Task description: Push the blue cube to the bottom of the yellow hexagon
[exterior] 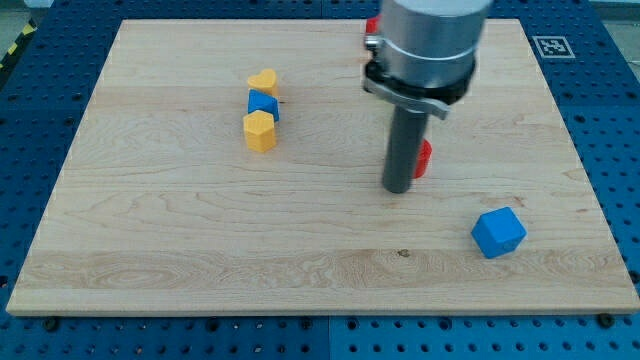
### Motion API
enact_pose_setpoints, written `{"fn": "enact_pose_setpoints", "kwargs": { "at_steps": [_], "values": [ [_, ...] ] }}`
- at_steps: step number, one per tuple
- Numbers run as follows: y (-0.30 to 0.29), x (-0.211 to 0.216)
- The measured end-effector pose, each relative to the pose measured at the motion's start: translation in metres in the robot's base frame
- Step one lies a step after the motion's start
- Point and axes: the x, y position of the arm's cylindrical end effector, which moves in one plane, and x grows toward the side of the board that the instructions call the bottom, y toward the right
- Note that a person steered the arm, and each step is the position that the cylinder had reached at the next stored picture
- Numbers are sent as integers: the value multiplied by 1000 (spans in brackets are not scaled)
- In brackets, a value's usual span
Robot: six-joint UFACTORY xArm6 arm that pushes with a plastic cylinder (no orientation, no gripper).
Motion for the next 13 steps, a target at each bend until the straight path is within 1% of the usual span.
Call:
{"fn": "enact_pose_setpoints", "kwargs": {
  "at_steps": [2,3,4,5,7,8,13],
  "values": [
    [97,11],
    [129,35],
    [131,53],
    [127,53],
    [55,71],
    [42,73],
    [34,96]
  ]
}}
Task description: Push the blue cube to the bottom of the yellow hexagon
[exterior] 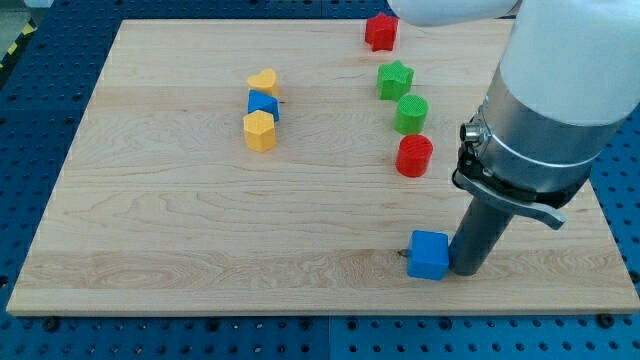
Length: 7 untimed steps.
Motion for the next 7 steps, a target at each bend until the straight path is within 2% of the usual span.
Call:
{"fn": "enact_pose_setpoints", "kwargs": {
  "at_steps": [2,5,6,7],
  "values": [
    [-55,2],
    [-190,2],
    [-215,-11],
    [-216,-3]
  ]
}}
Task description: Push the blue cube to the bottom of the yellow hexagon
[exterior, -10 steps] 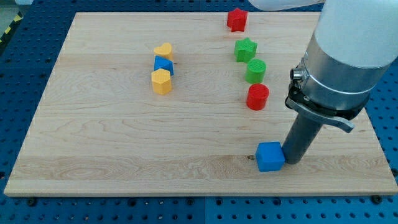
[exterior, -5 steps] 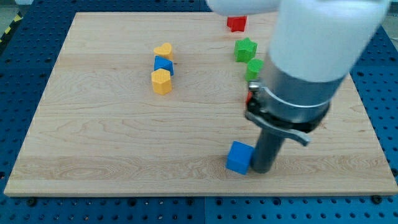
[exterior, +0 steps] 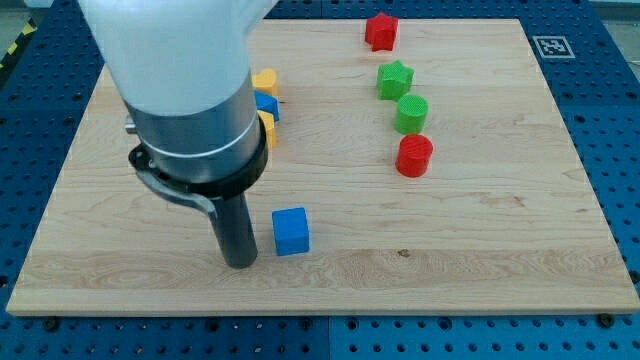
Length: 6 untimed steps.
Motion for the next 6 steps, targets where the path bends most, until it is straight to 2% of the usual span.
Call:
{"fn": "enact_pose_setpoints", "kwargs": {
  "at_steps": [1,2,3,6],
  "values": [
    [13,27],
    [58,24],
    [79,15],
    [42,-12]
  ]
}}
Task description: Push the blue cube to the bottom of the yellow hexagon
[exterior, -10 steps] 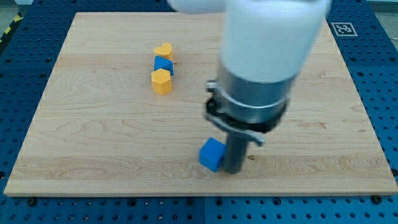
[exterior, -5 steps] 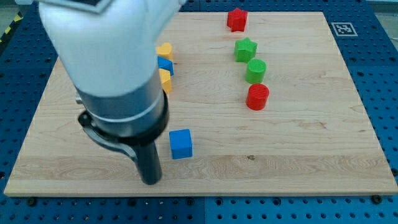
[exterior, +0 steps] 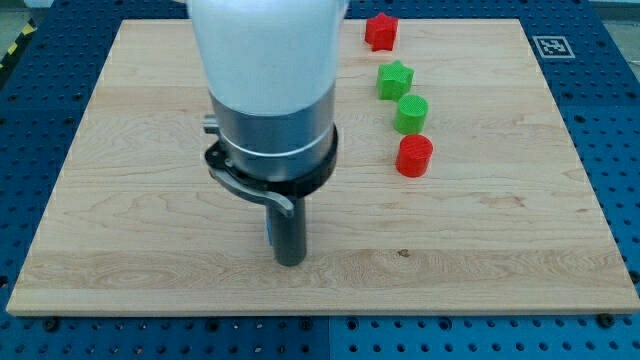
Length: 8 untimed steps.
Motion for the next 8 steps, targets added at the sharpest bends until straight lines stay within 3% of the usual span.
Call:
{"fn": "enact_pose_setpoints", "kwargs": {
  "at_steps": [5,8],
  "values": [
    [-21,-30],
    [2,-18]
  ]
}}
